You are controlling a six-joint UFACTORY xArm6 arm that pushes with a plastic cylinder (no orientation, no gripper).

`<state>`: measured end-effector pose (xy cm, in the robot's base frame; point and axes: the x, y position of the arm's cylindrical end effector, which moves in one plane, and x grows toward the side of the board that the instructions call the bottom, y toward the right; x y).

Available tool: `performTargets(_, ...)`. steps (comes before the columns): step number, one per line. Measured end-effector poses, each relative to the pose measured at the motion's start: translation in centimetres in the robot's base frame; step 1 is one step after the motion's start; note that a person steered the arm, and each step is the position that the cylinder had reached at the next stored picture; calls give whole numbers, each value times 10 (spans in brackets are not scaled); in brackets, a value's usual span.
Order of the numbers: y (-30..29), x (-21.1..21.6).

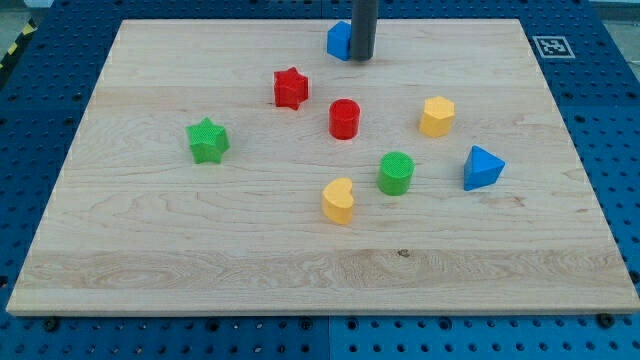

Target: Push the blue triangle to the yellow hexagon

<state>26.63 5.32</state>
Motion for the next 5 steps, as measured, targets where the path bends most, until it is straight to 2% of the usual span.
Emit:
performTargets(2,1,16)
performTargets(5,51,151)
